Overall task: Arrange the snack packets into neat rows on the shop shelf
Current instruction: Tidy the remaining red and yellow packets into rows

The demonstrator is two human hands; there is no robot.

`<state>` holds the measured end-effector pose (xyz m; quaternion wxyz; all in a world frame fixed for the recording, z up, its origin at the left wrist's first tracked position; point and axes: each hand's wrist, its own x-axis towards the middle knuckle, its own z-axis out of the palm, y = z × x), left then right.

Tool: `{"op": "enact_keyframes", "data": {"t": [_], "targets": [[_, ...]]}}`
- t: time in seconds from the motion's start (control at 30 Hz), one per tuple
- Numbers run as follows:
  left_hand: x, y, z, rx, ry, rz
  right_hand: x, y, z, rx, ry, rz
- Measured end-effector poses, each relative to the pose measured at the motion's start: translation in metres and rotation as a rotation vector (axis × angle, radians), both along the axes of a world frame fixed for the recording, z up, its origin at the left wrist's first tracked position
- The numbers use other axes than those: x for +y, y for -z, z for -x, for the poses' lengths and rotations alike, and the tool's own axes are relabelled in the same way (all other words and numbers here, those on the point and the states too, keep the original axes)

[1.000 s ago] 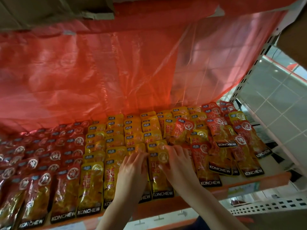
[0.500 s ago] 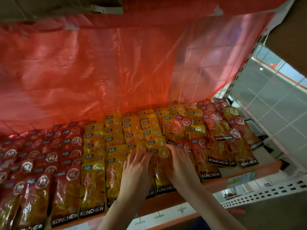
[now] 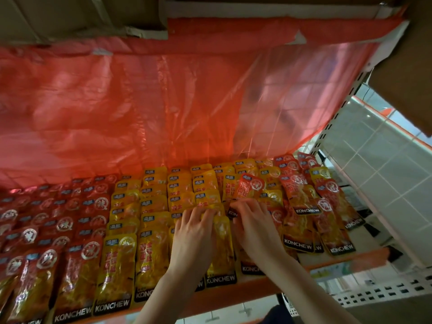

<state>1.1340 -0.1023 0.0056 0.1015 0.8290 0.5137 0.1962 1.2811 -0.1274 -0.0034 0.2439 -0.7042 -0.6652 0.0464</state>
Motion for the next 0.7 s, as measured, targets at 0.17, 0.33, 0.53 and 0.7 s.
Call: {"op": "enact_keyframes", "data": {"t": [0.17,0.33,0.53,0.7], "targets": [[0.014,-0.008,-0.032,-0.073,0.021,0.129,0.018,-0.008,-0.035,0.028,0.053,0.037],[0.03,-0.009,-0.069,0.074,0.042,0.114,0.044,-0.012,-0.06,-0.045,0.128,0.223],[0.039,0.001,-0.087,0.224,0.004,0.109,0.054,-0.009,-0.073,-0.101,0.032,0.23],[0.046,0.004,-0.091,0.197,-0.044,0.107,0.053,-0.003,-0.076,-0.023,-0.086,0.029]]}}
